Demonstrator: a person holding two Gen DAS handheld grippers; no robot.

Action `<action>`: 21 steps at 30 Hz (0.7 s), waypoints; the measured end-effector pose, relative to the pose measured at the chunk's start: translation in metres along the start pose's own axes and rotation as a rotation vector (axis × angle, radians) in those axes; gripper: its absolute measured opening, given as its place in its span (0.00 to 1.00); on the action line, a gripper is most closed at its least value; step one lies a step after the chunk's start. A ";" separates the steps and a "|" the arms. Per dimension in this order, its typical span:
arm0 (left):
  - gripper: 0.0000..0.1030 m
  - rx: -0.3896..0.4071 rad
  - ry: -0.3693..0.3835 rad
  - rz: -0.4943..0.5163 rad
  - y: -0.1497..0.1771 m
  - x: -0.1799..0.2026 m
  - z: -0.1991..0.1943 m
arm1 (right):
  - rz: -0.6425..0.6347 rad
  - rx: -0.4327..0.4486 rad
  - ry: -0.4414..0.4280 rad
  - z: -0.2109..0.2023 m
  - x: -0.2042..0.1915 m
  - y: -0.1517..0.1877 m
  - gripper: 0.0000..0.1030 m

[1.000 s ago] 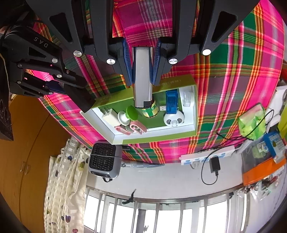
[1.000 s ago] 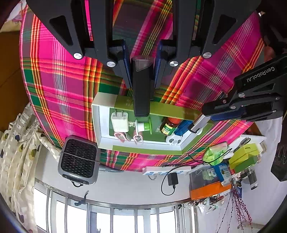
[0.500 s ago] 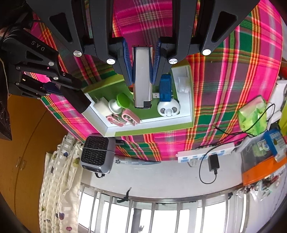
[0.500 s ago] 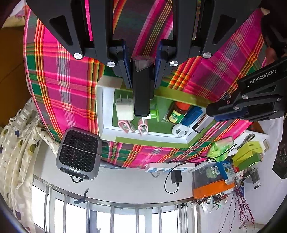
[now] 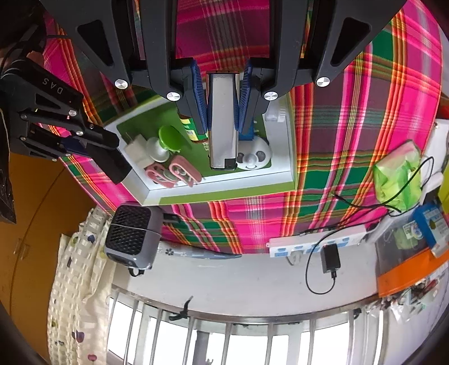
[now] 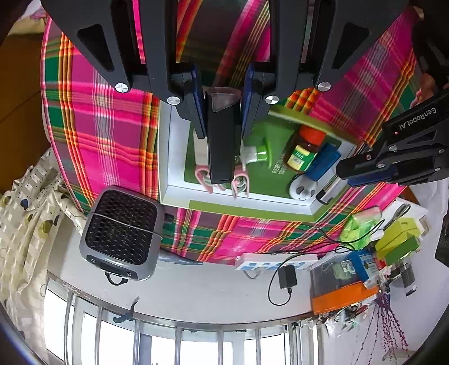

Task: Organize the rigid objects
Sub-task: 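Lift the lighter and black case and carry both over the tray, then lower the lighter and black case into the tray and open both tools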

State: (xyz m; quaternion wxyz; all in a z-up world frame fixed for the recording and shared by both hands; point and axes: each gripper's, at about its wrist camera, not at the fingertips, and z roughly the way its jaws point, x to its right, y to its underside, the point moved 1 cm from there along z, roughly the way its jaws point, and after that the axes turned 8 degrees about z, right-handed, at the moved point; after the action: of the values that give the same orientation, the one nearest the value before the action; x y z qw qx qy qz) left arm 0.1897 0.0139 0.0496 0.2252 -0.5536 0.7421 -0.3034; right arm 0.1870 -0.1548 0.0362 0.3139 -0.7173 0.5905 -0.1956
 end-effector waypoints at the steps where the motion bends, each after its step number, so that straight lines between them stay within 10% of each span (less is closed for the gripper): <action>1: 0.21 0.000 -0.001 -0.001 -0.001 -0.001 0.002 | 0.000 -0.001 0.001 0.001 0.001 -0.002 0.24; 21: 0.21 -0.049 -0.044 -0.021 -0.012 -0.018 0.036 | 0.014 -0.042 0.025 0.037 0.021 -0.026 0.24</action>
State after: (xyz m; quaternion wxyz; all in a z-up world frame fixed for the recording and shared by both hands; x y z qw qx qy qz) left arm 0.2275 0.0219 0.0323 0.2248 -0.5731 0.7383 -0.2754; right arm 0.2343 -0.1641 0.0253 0.2927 -0.7171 0.6033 -0.1900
